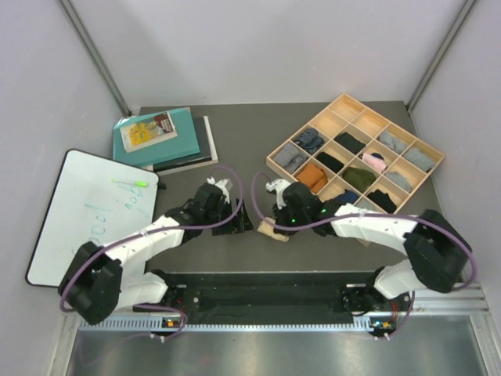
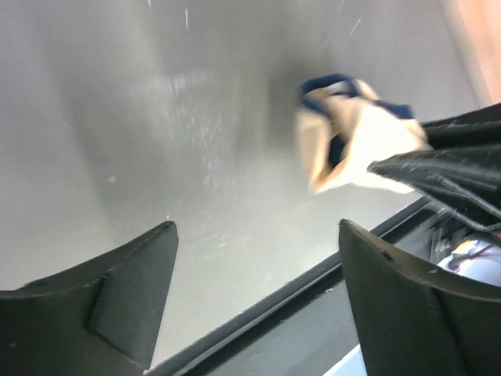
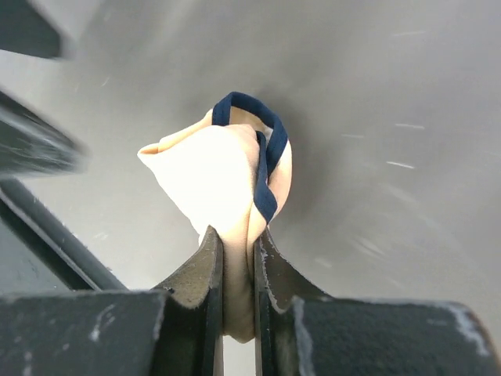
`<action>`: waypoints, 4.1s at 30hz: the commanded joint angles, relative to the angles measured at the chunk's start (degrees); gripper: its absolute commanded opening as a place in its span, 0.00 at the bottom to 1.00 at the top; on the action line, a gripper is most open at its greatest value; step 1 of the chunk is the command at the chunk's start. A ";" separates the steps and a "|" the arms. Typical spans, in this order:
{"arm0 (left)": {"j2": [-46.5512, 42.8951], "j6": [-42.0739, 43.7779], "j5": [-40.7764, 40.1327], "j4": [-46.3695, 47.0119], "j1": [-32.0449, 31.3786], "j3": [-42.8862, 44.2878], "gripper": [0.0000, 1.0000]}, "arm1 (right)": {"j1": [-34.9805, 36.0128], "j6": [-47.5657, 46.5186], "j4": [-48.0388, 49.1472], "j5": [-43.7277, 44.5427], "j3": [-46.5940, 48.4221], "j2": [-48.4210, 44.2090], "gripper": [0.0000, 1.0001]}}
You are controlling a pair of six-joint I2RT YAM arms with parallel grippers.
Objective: Roll the underwear
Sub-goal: Pick up the underwear from the center of the board, then place the underwear in the storage box, then reset both arms
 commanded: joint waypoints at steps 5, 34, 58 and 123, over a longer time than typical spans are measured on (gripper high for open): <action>-7.77 7.35 -2.59 -15.46 10.40 12.59 0.99 | -15.37 -3.54 -10.45 2.05 5.36 -14.59 0.00; 4.89 20.98 4.00 -12.92 31.15 22.88 0.99 | -53.70 -15.93 -4.40 9.68 54.84 30.65 0.00; 9.72 21.59 7.33 -13.36 35.37 23.06 0.99 | -55.90 -20.42 -10.63 17.34 76.37 54.22 0.00; -21.39 17.64 8.57 -1.67 35.81 14.36 0.99 | -44.04 -0.47 -6.85 2.13 -3.52 -44.65 0.99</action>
